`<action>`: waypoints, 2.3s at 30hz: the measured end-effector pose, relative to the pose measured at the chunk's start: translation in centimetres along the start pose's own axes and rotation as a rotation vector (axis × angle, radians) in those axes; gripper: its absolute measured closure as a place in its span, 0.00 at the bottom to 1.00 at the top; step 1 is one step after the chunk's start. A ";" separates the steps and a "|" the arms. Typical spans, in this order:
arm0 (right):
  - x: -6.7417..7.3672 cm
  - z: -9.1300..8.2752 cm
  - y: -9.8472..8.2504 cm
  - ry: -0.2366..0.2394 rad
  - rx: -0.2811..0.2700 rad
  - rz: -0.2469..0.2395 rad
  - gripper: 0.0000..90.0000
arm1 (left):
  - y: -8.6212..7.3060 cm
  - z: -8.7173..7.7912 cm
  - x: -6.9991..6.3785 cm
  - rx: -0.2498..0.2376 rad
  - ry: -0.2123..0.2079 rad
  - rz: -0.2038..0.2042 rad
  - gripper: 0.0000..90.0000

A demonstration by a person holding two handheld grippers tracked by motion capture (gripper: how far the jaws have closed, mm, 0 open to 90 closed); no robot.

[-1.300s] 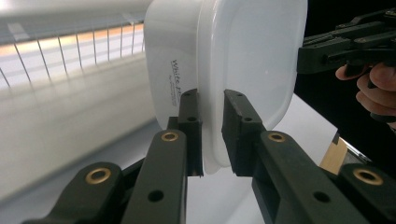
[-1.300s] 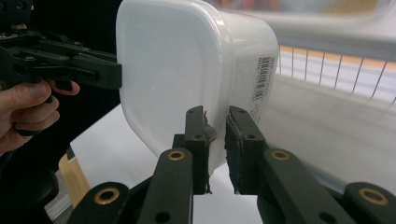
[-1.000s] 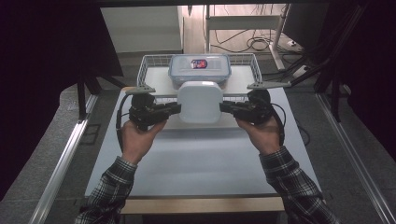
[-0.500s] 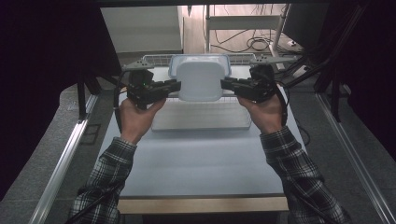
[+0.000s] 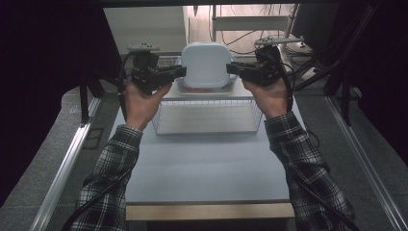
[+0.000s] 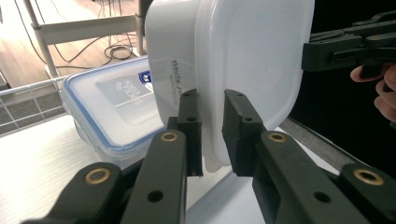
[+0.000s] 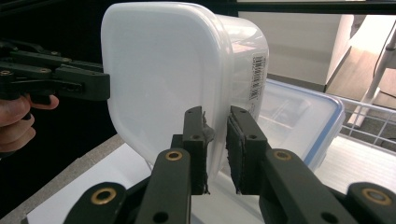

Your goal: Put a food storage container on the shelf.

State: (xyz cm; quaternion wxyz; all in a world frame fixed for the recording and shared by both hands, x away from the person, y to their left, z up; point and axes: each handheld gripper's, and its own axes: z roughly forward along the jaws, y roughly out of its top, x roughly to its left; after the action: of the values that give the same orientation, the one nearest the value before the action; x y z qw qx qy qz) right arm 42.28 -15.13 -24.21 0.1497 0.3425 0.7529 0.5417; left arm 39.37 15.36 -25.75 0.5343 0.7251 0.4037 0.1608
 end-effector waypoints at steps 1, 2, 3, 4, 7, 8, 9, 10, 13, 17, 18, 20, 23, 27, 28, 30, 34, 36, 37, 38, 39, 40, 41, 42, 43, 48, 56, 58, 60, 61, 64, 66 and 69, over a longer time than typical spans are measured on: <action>-0.1 0.1 0.1 -0.002 0.004 0.003 0.86 | 0.1 0.1 0.2 0.002 -0.001 -0.004 0.87; -0.3 0.3 0.2 -0.003 0.007 0.003 0.86 | 0.1 0.3 0.3 0.003 -0.003 -0.008 0.87; -0.4 0.4 0.3 -0.002 0.010 0.006 0.86 | 0.1 0.4 0.4 0.006 -0.002 -0.012 0.87; -0.5 0.5 0.3 -0.003 0.014 0.009 0.86 | 0.1 0.6 0.5 0.009 -0.001 -0.021 0.87; -0.7 0.8 0.5 -0.009 0.015 0.017 0.86 | 0.1 0.9 0.8 0.002 -0.004 -0.029 0.86; -0.8 0.9 0.5 -0.009 0.013 0.018 0.86 | 0.2 1.0 0.8 -0.001 -0.002 -0.027 0.86; -0.8 0.9 0.5 -0.009 0.013 0.021 0.86 | 0.2 1.0 0.8 -0.003 0.000 -0.022 0.85; -0.9 1.0 0.5 -0.009 0.012 0.022 0.85 | 0.2 1.1 0.8 -0.004 0.001 -0.019 0.85; -1.0 1.1 0.6 -0.009 0.007 0.025 0.84 | 0.4 1.3 0.8 -0.011 -0.004 -0.016 0.78; -1.0 1.3 0.6 -0.015 -0.001 0.018 0.79 | 0.5 1.7 0.7 -0.023 0.012 -0.003 0.71; -1.0 1.4 0.7 -0.022 -0.001 0.012 0.78 | 0.4 1.9 0.6 -0.025 0.017 -0.007 0.70; -1.0 1.6 0.7 -0.033 -0.001 0.010 0.77 | 0.4 2.2 0.7 -0.024 0.028 -0.003 0.69; -1.0 1.9 0.7 -0.051 0.007 0.002 0.75 | 0.4 2.6 0.9 -0.035 0.030 -0.013 0.68; -1.2 2.2 0.8 -0.054 0.008 0.012 0.74 | 0.5 3.0 1.0 -0.029 0.043 -0.009 0.67; -1.2 2.3 0.8 -0.056 0.009 0.011 0.73 | 0.5 3.1 1.0 -0.026 0.045 -0.010 0.66; -1.1 2.4 0.9 -0.072 0.012 0.001 0.72 | 0.5 3.4 1.0 -0.013 0.059 -0.004 0.66; -1.2 2.7 1.0 -0.091 0.018 -0.012 0.71 | 0.5 3.6 1.0 -0.004 0.056 -0.006 0.65; -1.3 2.7 1.1 -0.093 0.014 -0.012 0.70 | 0.7 3.5 1.1 -0.004 0.067 -0.003 0.64; -1.3 2.8 1.1 -0.099 0.011 -0.012 0.70 | 0.8 3.5 1.1 -0.007 0.068 -0.004 0.63; -1.4 2.8 1.1 -0.103 0.010 -0.011 0.69 | 0.9 3.5 1.1 -0.009 0.070 -0.005 0.63; -1.5 2.8 1.1 -0.109 0.015 -0.011 0.69 | 0.9 3.6 1.1 -0.011 0.073 -0.006 0.61; -1.6 2.9 1.1 -0.111 0.014 -0.012 0.68 | 1.0 3.6 1.1 -0.014 0.075 -0.006 0.59; -1.6 3.0 1.1 -0.116 0.016 -0.012 0.67 | 1.0 3.6 1.2 -0.018 0.075 -0.007 0.58; -1.7 3.1 1.1 -0.118 0.015 -0.009 0.67 | 1.1 3.5 1.2 -0.021 0.074 -0.007 0.58; -1.8 3.1 1.1 -0.116 0.010 -0.008 0.66 | 1.1 3.5 1.2 -0.025 0.073 -0.009 0.57; -1.9 3.5 1.1 -0.132 0.029 -0.015 0.66 | 1.3 4.0 1.4 -0.006 0.110 0.000 0.54; -2.1 3.8 0.7 -0.120 0.036 -0.013 0.67 | 1.1 4.3 1.9 -0.019 0.102 -0.020 0.53; -2.3 3.7 0.7 -0.117 0.032 -0.010 0.67 | 1.0 4.1 2.1 -0.028 0.093 -0.018 0.53; -2.5 3.5 0.6 -0.119 0.032 -0.012 0.68 | 1.0 3.6 2.3 -0.047 0.086 -0.009 0.53; -2.6 3.4 0.5 -0.122 0.027 -0.014 0.70 | 0.9 3.4 2.4 -0.055 0.095 -0.003 0.54; -3.3 3.1 0.3 -0.125 0.025 -0.006 0.77 | 0.7 2.7 3.3 -0.061 0.097 -0.018 0.65; -3.8 3.1 0.1 -0.130 0.030 -0.006 0.82 | 0.5 2.6 3.7 -0.063 0.117 -0.025 0.73; -4.2 3.3 -0.1 -0.138 0.031 -0.011 0.90 | 0.2 2.6 4.4 -0.071 0.142 -0.036 0.83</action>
State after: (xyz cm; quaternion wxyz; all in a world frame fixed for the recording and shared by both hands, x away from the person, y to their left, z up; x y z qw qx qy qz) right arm 47.30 -15.64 -26.13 0.1989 0.3770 0.7511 0.5042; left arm 43.96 16.96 -27.41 0.5326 0.6850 0.4476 0.2163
